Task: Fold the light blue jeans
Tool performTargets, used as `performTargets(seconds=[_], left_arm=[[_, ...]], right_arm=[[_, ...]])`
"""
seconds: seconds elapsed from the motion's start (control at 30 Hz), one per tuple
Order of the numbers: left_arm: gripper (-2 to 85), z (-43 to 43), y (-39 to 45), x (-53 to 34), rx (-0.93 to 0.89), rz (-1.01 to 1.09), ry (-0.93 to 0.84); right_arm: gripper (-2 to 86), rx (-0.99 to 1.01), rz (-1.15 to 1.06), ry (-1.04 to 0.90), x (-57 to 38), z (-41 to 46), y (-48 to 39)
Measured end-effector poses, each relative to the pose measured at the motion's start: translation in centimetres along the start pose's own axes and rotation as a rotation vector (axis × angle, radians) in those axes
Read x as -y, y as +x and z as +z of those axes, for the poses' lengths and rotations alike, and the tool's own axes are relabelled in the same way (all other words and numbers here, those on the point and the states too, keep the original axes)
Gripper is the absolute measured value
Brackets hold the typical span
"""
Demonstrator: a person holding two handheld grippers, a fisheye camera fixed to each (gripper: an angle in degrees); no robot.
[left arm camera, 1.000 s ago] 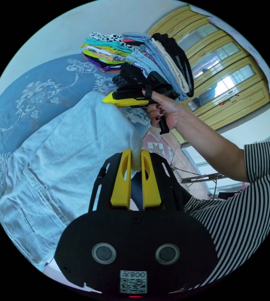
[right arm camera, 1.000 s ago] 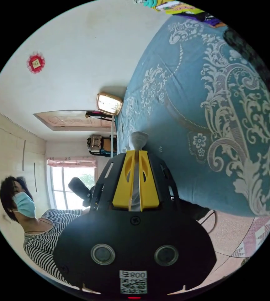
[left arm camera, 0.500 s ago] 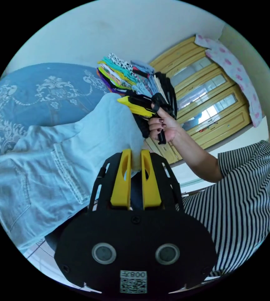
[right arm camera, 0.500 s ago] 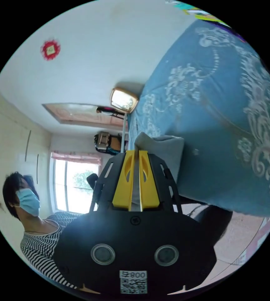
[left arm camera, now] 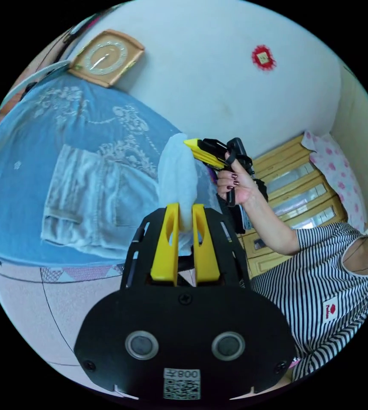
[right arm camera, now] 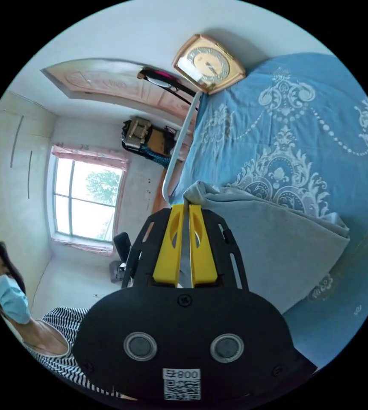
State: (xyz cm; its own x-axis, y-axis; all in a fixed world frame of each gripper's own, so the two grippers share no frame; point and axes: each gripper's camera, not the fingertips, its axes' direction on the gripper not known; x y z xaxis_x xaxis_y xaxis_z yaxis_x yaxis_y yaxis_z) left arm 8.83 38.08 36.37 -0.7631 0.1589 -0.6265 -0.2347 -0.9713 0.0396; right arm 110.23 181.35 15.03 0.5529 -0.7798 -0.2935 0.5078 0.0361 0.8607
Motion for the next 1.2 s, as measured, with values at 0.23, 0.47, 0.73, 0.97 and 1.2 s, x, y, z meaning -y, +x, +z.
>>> performTargets(seconds=[0.23, 0.47, 0.73, 0.97, 1.2], left_arm=[[5.6, -9.3, -7.3, 0.0, 0.002, -0.146, 0.055], [5.7, -16.1, -12.0, 0.0, 0.004, -0.249, 0.112], [3.4, -22.2, -15.6, -1.4, 0.015, -0.379, 0.187], [0.5, -26.2, -11.8, -1.4, 0.08, -0.283, 0.293], [0.2, -22.6, -8.3, 1.1, 0.294, -0.133, 0.041]], right_arm=[[2.0, -0.064, 0.02, -0.12, 7.4, 9.0, -3.8], [2.0, -0.106, 0.027, -0.203, 12.6, 14.7, -7.0], [1.7, -0.125, 0.059, -0.293, 16.1, 19.3, -8.7], [0.4, -0.015, -0.04, -0.243, 16.1, 17.3, -14.6], [0.1, -0.273, -0.17, -0.286, 15.2, 19.0, -20.5]])
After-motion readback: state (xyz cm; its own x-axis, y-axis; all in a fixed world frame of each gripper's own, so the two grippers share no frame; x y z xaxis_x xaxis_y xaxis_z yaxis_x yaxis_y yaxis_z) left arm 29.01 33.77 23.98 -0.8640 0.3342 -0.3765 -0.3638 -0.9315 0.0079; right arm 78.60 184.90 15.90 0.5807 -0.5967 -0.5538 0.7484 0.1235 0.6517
